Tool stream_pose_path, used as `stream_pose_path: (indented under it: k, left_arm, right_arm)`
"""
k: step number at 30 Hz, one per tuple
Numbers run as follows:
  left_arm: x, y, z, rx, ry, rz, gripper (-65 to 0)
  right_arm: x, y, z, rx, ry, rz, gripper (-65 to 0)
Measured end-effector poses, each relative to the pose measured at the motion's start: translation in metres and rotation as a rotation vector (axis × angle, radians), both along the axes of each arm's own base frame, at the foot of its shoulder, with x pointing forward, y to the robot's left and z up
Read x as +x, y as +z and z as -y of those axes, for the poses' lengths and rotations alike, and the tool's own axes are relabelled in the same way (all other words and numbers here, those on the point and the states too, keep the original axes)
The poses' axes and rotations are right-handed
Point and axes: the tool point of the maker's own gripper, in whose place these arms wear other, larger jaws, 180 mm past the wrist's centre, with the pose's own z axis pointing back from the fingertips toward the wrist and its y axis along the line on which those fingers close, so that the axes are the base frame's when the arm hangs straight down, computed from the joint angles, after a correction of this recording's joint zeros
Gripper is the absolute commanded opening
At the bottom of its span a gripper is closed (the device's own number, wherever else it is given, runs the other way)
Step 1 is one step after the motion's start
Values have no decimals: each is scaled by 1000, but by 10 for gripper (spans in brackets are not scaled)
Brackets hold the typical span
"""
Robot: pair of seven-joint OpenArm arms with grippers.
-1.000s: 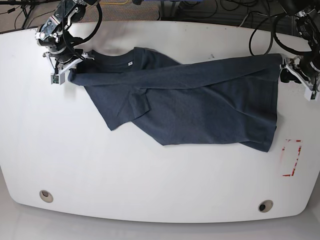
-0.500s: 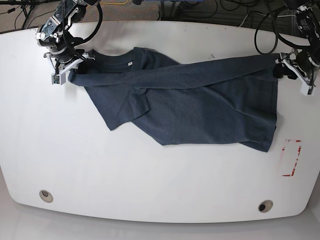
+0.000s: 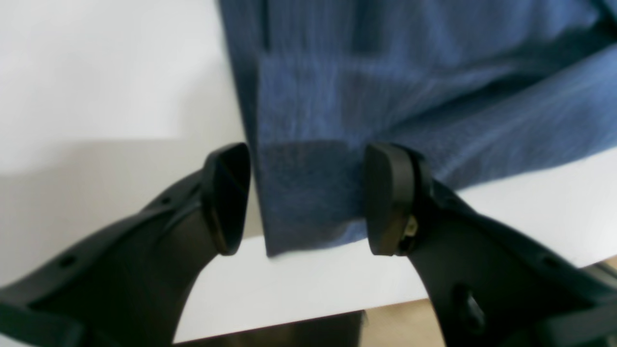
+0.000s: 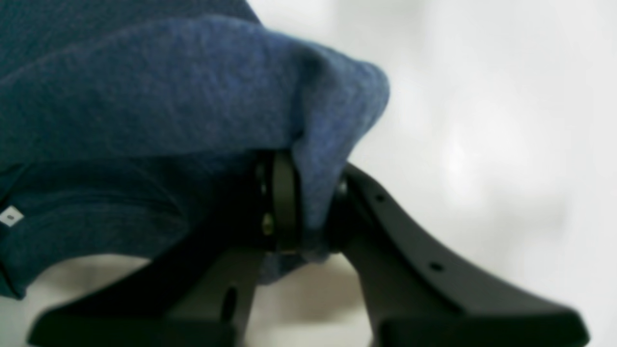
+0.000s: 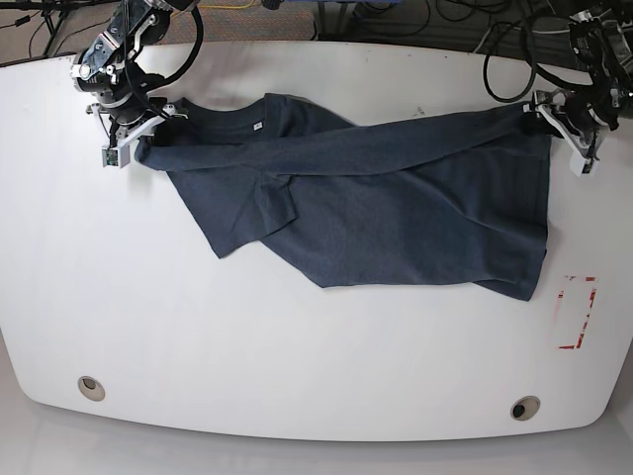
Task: Fold the T-shirt properly
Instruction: 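Open the left gripper and regrasp the shirt corner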
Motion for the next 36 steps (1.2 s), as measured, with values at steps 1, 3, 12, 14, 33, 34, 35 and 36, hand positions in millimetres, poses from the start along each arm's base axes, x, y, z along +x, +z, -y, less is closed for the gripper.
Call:
stream_pose_path:
  k: [1,3,12,14,33,34,35,36]
  left_arm:
    - [1,0,-1,-2,4,8,-303]
    - [2,0,-2,-1,8,10,-303]
    - [3,-3,-6,13,15,5,-346]
    - [3,-3,-7,16,16,4,-419]
    - [15,20,6,96,-66,63,-650]
    - [21,33,9,115,-96,107,-650]
    - [28,44,12,133,-107,148,-650]
    - [35,58,16,152,-126,201,-650]
  right_arm:
    - [0,0,0,0,0,1,-556]
    - [0,0,0,0,0,0,-556]
    - [0,0,0,0,0,1,-556]
    - [0,0,0,0,0,0,-556]
    - [-8,10,2,-51,9,-40,-558]
    - [-9,17,4,-73,14,-38,-558]
    - [-8,23,6,-92,15,-33,-558]
    - [-8,31,8,-113,13,-25,-558]
